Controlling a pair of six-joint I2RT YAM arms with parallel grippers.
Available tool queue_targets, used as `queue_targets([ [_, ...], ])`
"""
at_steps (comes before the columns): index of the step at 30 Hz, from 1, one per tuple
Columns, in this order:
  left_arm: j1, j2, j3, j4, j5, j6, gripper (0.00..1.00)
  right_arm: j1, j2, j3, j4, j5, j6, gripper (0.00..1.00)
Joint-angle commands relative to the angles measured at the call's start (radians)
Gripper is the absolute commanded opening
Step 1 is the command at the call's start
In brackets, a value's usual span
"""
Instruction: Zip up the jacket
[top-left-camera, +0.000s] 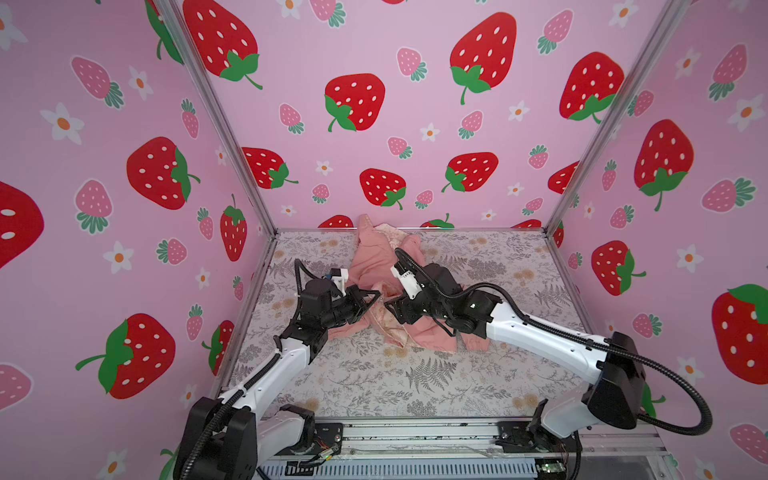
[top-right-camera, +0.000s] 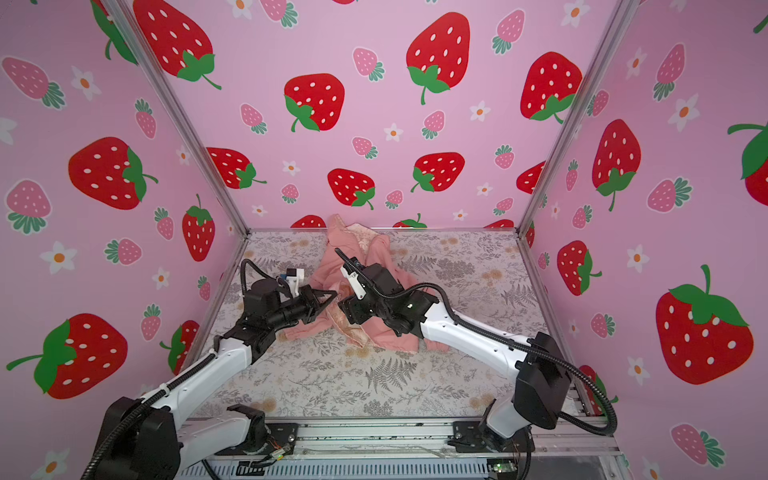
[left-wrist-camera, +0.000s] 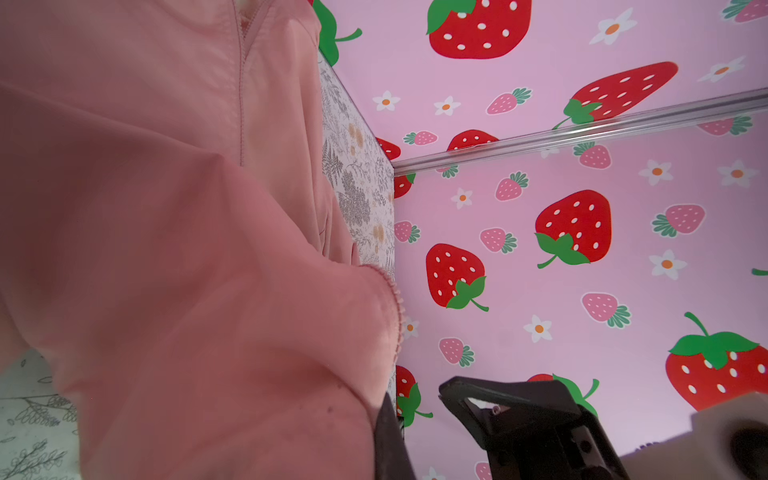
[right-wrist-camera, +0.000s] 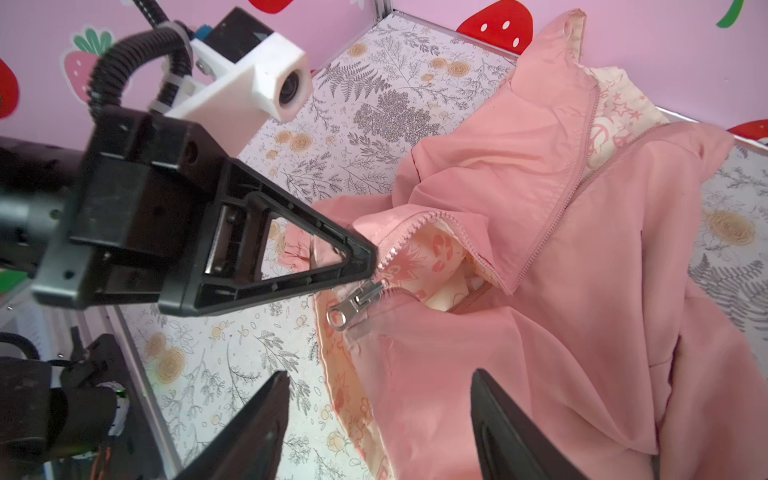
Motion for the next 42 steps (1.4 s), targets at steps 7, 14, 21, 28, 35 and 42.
queue_targets([
  [7, 0.001, 0.003, 0.107, -0.109, 0.085, 0.034, 0.00, 0.078, 0.067, 0.098, -0.131, 0.106, -0.179, 0.74],
  [14, 0.001, -0.001, 0.114, -0.106, 0.112, 0.021, 0.00, 0.086, 0.115, 0.148, -0.151, 0.211, -0.168, 0.73],
  [21, 0.000, -0.019, 0.107, -0.107, 0.126, 0.014, 0.00, 0.087, 0.130, 0.168, -0.134, 0.231, -0.154, 0.60],
  [28, -0.001, -0.029, 0.104, -0.113, 0.128, 0.017, 0.00, 0.086, 0.122, 0.173, -0.124, 0.213, -0.152, 0.51],
  [35, -0.001, -0.029, 0.102, -0.115, 0.128, 0.021, 0.00, 0.087, 0.112, 0.167, -0.121, 0.202, -0.146, 0.38],
  [42, 0.000, -0.028, 0.102, -0.120, 0.128, 0.025, 0.00, 0.086, 0.097, 0.159, -0.117, 0.189, -0.143, 0.35],
])
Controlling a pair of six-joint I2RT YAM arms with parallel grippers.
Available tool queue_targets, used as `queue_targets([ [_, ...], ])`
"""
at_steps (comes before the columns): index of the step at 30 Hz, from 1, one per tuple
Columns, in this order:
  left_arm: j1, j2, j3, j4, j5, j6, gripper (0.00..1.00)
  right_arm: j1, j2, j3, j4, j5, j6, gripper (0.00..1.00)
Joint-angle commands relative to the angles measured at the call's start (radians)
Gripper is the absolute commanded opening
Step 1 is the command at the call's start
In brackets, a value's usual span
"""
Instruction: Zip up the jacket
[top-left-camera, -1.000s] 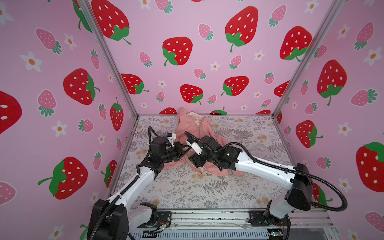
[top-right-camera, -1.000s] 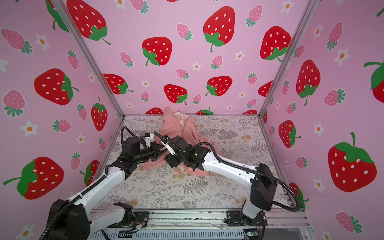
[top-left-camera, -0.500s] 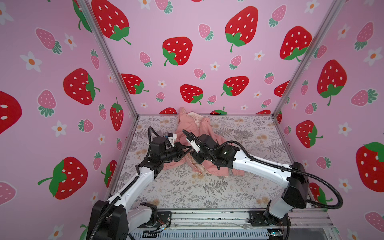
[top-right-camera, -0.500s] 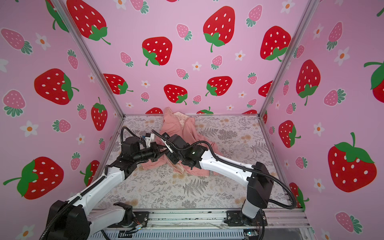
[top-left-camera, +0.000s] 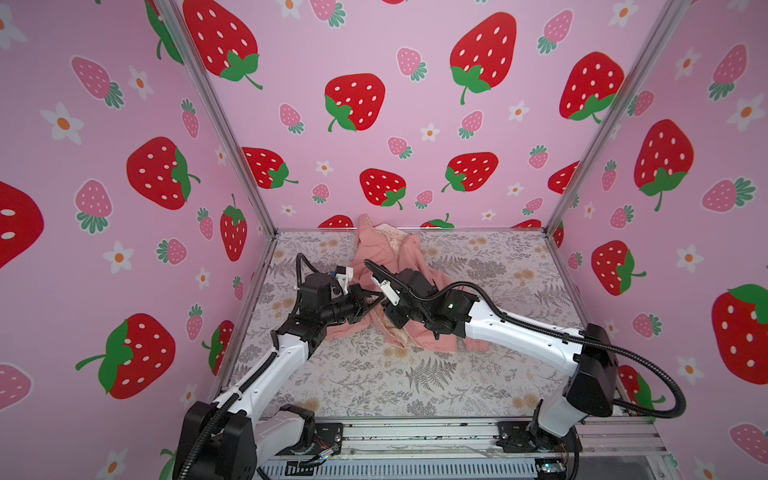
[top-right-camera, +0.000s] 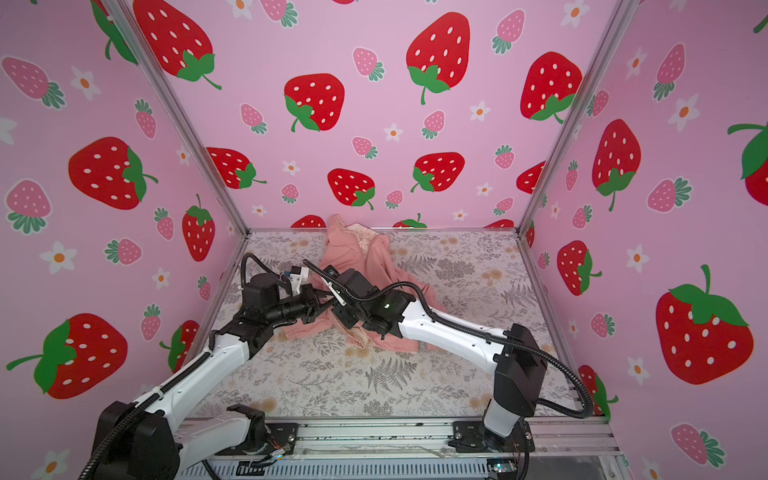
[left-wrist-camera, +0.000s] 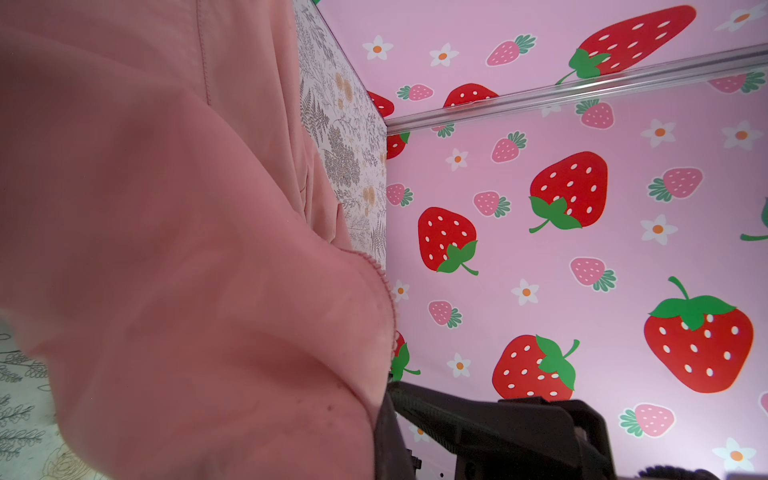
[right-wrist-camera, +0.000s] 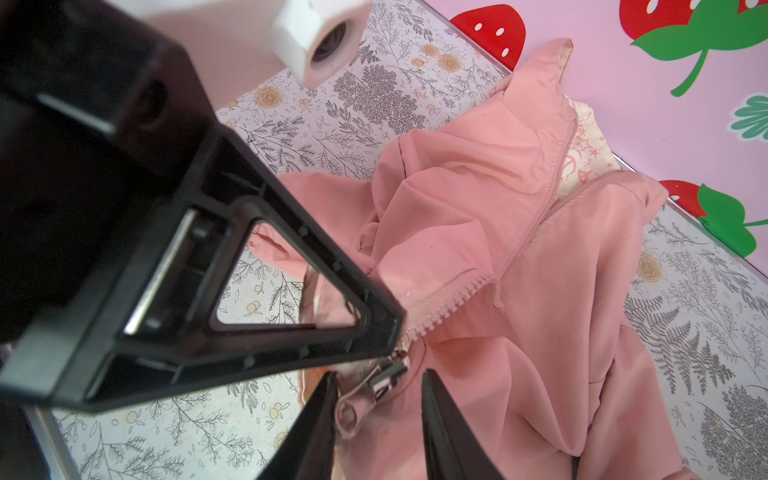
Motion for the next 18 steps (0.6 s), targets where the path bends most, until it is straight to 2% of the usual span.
queue_targets([
  [1, 0.000, -0.021, 0.034, -0.008, 0.025, 0.009, 0.00, 0.002, -0.021, 0.014, -0.001, -0.009, -0.010, 0.34],
  [9, -0.001, -0.017, 0.034, -0.006, 0.024, 0.010, 0.00, 0.003, -0.037, 0.008, 0.000, -0.020, -0.013, 0.31],
  [18, -0.001, -0.019, 0.036, -0.006, 0.023, 0.010, 0.00, 0.002, -0.053, 0.004, 0.004, -0.034, -0.014, 0.32],
])
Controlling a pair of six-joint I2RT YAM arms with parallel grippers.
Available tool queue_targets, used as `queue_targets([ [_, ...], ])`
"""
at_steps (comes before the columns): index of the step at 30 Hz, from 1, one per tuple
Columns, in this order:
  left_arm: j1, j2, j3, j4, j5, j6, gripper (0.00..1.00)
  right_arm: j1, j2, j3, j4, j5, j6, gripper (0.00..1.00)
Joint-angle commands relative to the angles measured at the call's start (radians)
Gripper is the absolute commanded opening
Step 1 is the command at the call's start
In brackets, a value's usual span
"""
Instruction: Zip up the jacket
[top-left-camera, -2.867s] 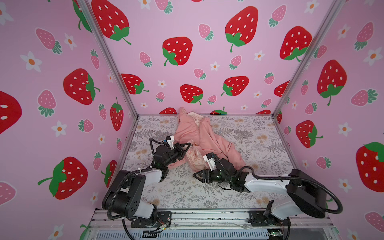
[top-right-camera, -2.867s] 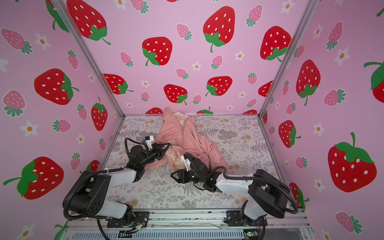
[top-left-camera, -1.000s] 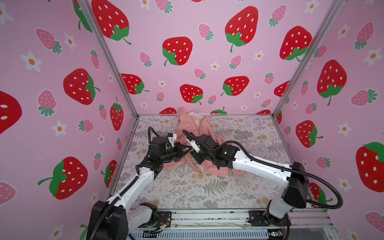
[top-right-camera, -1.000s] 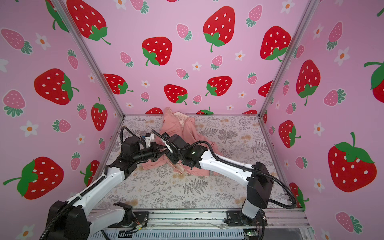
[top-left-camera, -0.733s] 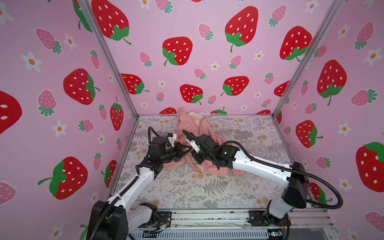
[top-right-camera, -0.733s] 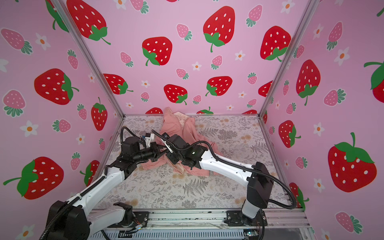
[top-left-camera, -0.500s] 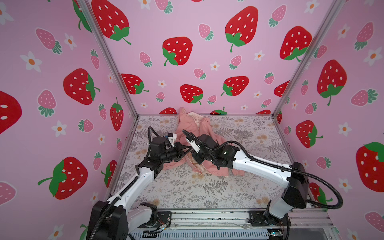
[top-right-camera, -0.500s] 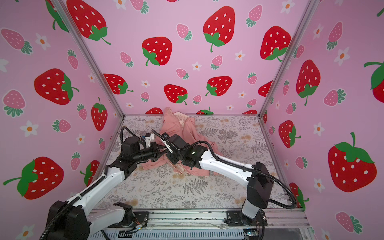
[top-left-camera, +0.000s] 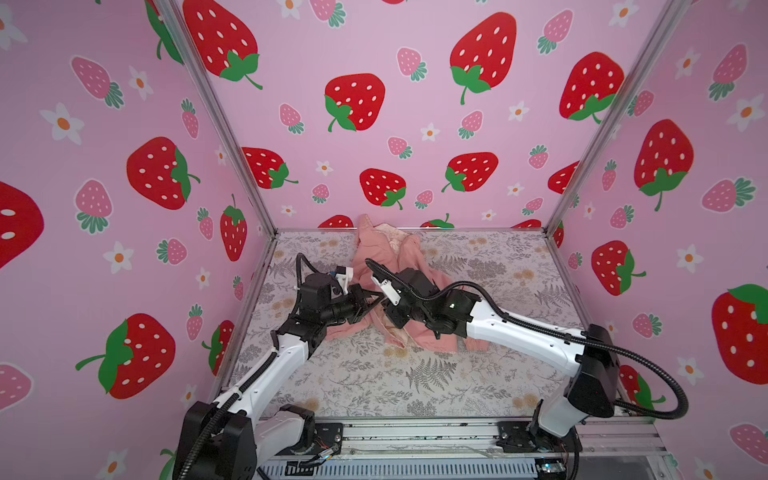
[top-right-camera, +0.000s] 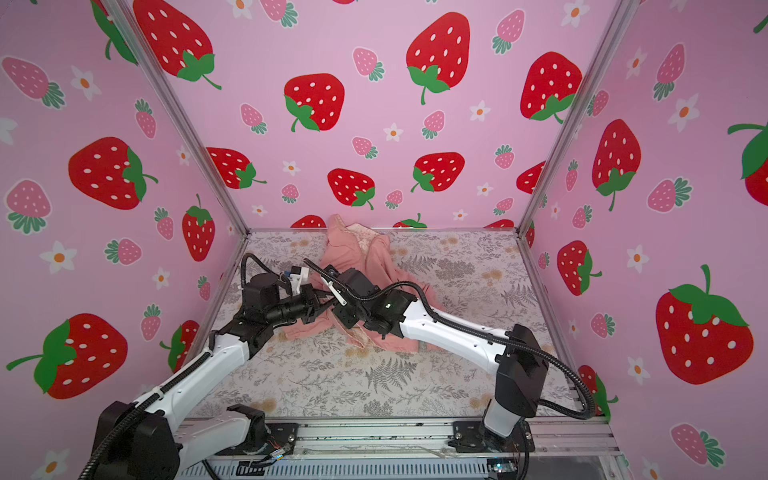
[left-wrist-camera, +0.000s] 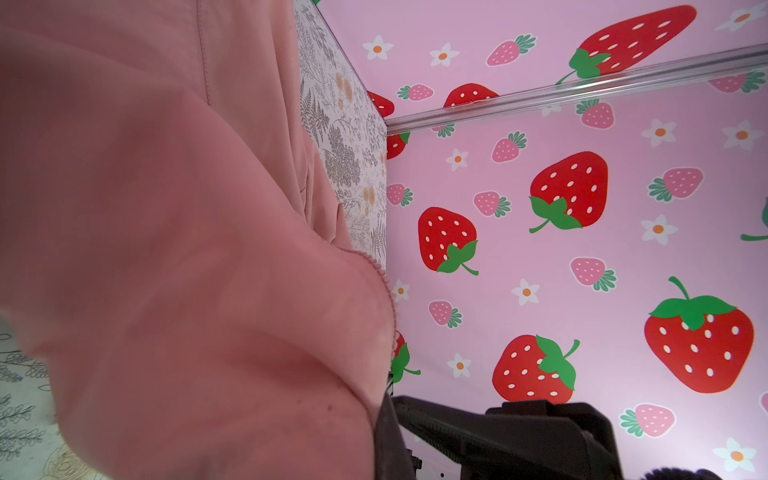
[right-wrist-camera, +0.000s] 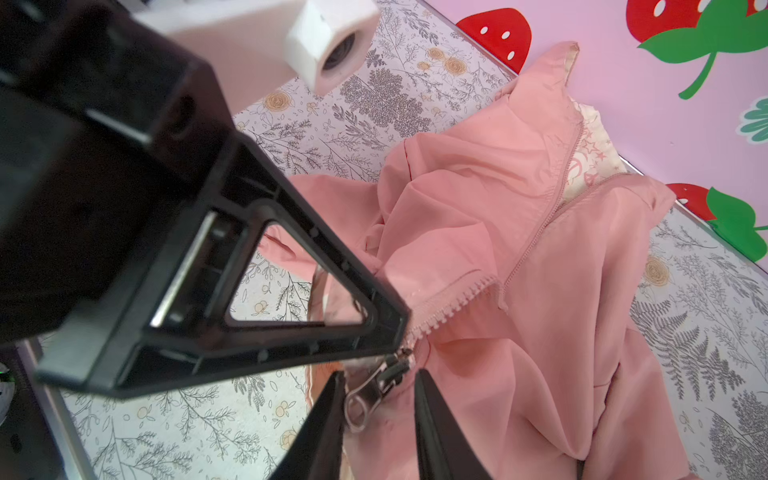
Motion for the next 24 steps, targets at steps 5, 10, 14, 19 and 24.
queue_targets([
  [5, -0.001, -0.017, 0.036, -0.003, 0.025, 0.009, 0.00, 0.002, -0.040, 0.002, 0.007, -0.019, -0.013, 0.32],
  [10, -0.001, -0.018, 0.034, -0.003, 0.026, 0.008, 0.00, 0.001, -0.032, -0.002, 0.010, -0.020, -0.012, 0.27],
  [14, -0.003, -0.019, 0.036, -0.003, 0.028, 0.009, 0.00, -0.001, -0.030, -0.007, 0.012, -0.008, -0.006, 0.23],
  [19, -0.002, -0.021, 0.036, -0.002, 0.029, 0.010, 0.00, -0.007, -0.035, -0.017, 0.020, -0.010, 0.001, 0.18],
  [24, -0.003, -0.020, 0.039, 0.001, 0.030, 0.010, 0.00, -0.013, -0.033, -0.020, 0.026, -0.018, 0.005, 0.13],
])
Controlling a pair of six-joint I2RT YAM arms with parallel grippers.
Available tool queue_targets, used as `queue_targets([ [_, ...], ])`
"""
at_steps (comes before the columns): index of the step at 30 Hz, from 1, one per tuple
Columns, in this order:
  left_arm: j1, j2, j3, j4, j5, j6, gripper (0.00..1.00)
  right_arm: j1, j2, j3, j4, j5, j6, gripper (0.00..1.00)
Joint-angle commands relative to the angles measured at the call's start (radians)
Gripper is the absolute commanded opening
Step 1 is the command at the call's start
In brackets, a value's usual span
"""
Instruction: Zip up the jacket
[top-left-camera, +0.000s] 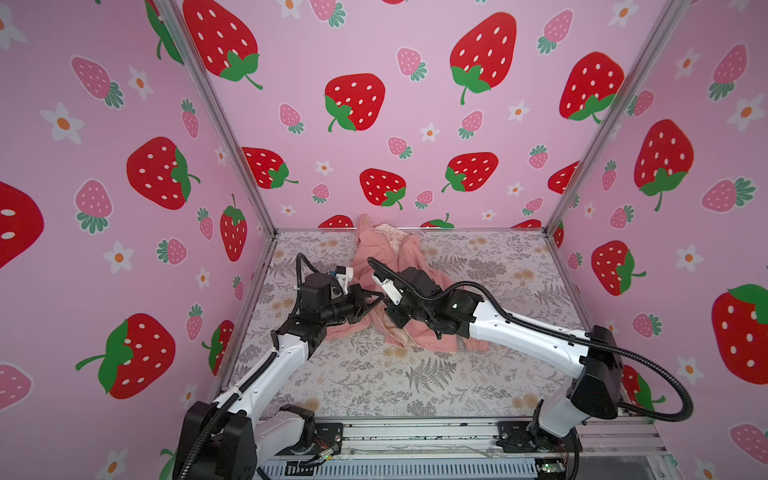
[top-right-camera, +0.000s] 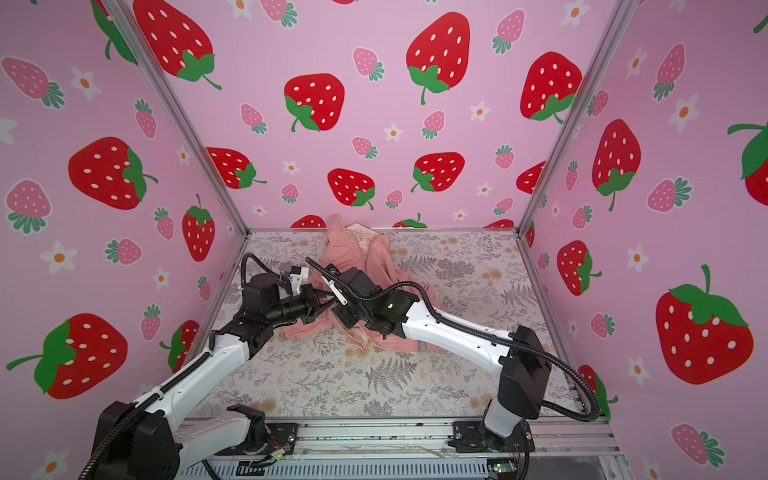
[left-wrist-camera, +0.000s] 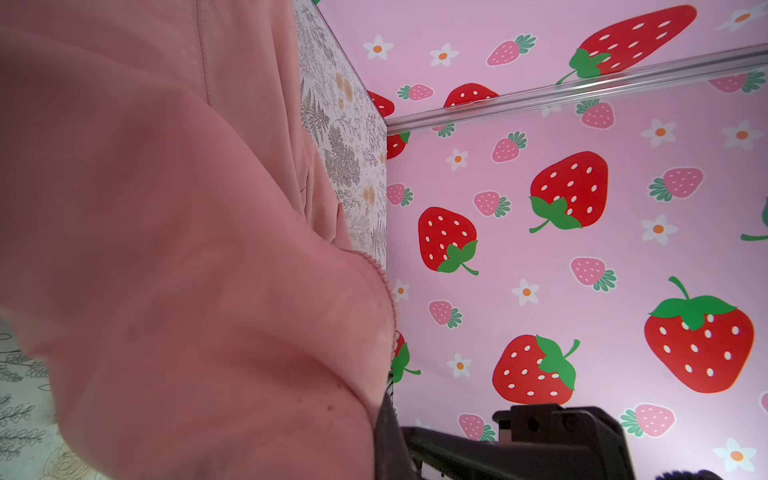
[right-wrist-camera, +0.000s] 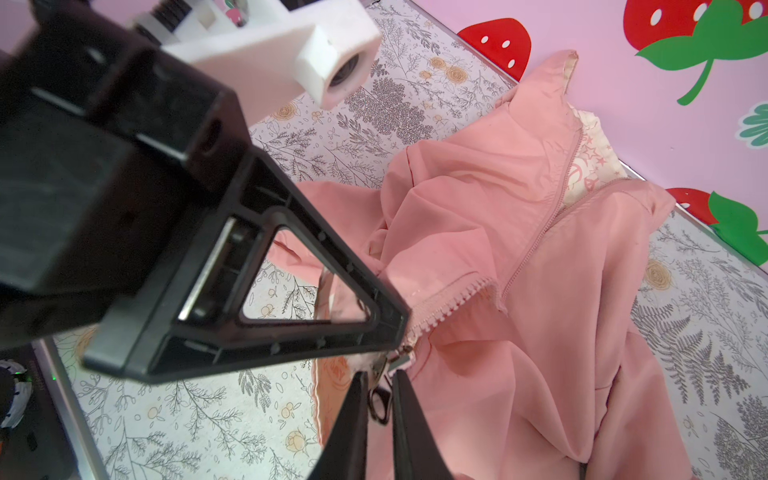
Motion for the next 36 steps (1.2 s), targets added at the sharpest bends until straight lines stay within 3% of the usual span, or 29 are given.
queue_targets([
  [1, -0.004, -0.021, 0.039, 0.000, 0.030, 0.008, 0.00, -0.006, -0.022, -0.012, 0.018, -0.009, 0.002, 0.13],
  [15, -0.008, -0.028, 0.040, 0.009, 0.037, 0.008, 0.00, -0.022, -0.034, -0.026, 0.032, -0.025, 0.012, 0.00],
  [21, -0.008, -0.033, 0.040, 0.013, 0.043, 0.004, 0.01, -0.034, -0.042, -0.042, 0.040, -0.036, 0.018, 0.00],
  [24, -0.008, -0.039, 0.035, 0.011, 0.041, 0.004, 0.22, -0.043, -0.049, -0.054, 0.040, -0.042, 0.028, 0.00],
  [27, -0.008, -0.050, 0.021, 0.008, 0.037, 0.008, 0.35, -0.057, -0.058, -0.068, 0.072, -0.062, 0.040, 0.00],
  [36, -0.021, -0.136, -0.106, 0.027, 0.001, 0.074, 0.45, -0.093, -0.060, -0.091, 0.124, -0.193, 0.083, 0.00],
])
